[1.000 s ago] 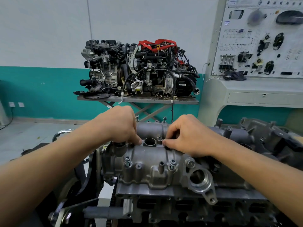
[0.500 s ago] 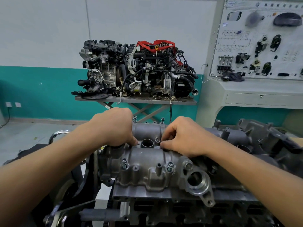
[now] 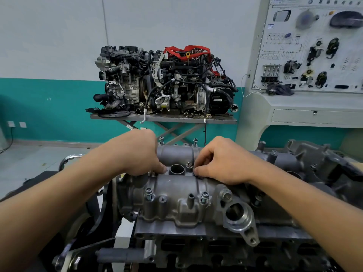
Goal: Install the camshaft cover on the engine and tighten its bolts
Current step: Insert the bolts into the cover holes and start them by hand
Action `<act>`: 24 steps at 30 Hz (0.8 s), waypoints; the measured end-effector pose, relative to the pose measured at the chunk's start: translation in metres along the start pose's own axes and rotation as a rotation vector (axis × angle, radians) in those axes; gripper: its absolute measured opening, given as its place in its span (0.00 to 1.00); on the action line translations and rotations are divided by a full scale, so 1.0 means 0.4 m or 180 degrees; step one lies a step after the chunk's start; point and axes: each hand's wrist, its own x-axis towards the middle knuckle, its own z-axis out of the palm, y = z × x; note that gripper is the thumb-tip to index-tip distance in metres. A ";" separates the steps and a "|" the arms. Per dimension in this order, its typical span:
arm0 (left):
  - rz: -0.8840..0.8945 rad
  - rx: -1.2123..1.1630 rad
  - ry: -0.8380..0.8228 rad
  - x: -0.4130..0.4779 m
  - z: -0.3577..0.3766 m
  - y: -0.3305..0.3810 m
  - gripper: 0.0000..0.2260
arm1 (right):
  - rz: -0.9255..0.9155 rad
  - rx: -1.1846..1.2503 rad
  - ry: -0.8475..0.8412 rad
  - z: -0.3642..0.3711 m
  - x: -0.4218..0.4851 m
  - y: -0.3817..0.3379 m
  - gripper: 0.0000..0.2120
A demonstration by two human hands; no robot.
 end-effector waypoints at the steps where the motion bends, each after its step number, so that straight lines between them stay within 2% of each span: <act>1: 0.0042 0.0022 -0.0081 0.001 -0.003 0.005 0.15 | 0.0043 -0.0026 0.0038 0.001 0.000 -0.002 0.03; 4: 0.0246 -0.0042 -0.0416 0.006 -0.014 0.006 0.01 | 0.0158 -0.0319 0.0156 0.008 0.000 -0.004 0.19; 6: 0.0274 -0.0216 -0.0592 0.008 -0.020 0.001 0.08 | 0.0120 -0.0418 0.0195 0.009 -0.001 -0.007 0.23; 8: 0.0232 -0.0394 -0.0530 0.011 -0.015 -0.008 0.06 | 0.0069 -0.0320 0.0165 0.007 -0.002 -0.008 0.19; 10: 0.0123 -0.0458 -0.0356 0.011 -0.005 -0.014 0.01 | 0.0043 -0.0187 0.0095 0.003 -0.003 -0.008 0.10; 12: 0.0047 -0.0313 -0.0227 0.010 0.000 -0.014 0.08 | 0.0005 -0.0127 0.0015 0.003 -0.002 -0.006 0.04; 14: 0.0066 -0.0196 -0.0247 0.012 0.000 -0.005 0.09 | 0.0055 -0.0124 0.0020 0.005 0.001 -0.004 0.04; 16: 0.0214 -0.0189 -0.0373 0.013 -0.004 0.002 0.02 | 0.0128 -0.0244 0.0117 0.008 0.003 -0.002 0.13; 18: 0.0244 -0.0286 -0.0537 0.015 -0.009 -0.003 0.08 | 0.0136 -0.0322 0.0183 0.010 0.004 -0.001 0.21; 19: 0.0220 -0.0393 -0.0524 0.015 -0.010 -0.011 0.07 | 0.0115 -0.0287 0.0189 0.009 0.003 -0.002 0.22; 21: 0.0145 -0.0482 -0.0347 0.013 -0.013 -0.024 0.02 | 0.0069 -0.0156 0.0136 0.006 0.000 -0.003 0.17; 24: 0.0035 -0.0357 -0.0261 0.014 -0.007 -0.030 0.12 | 0.0007 -0.0192 0.0009 0.003 0.001 -0.005 0.05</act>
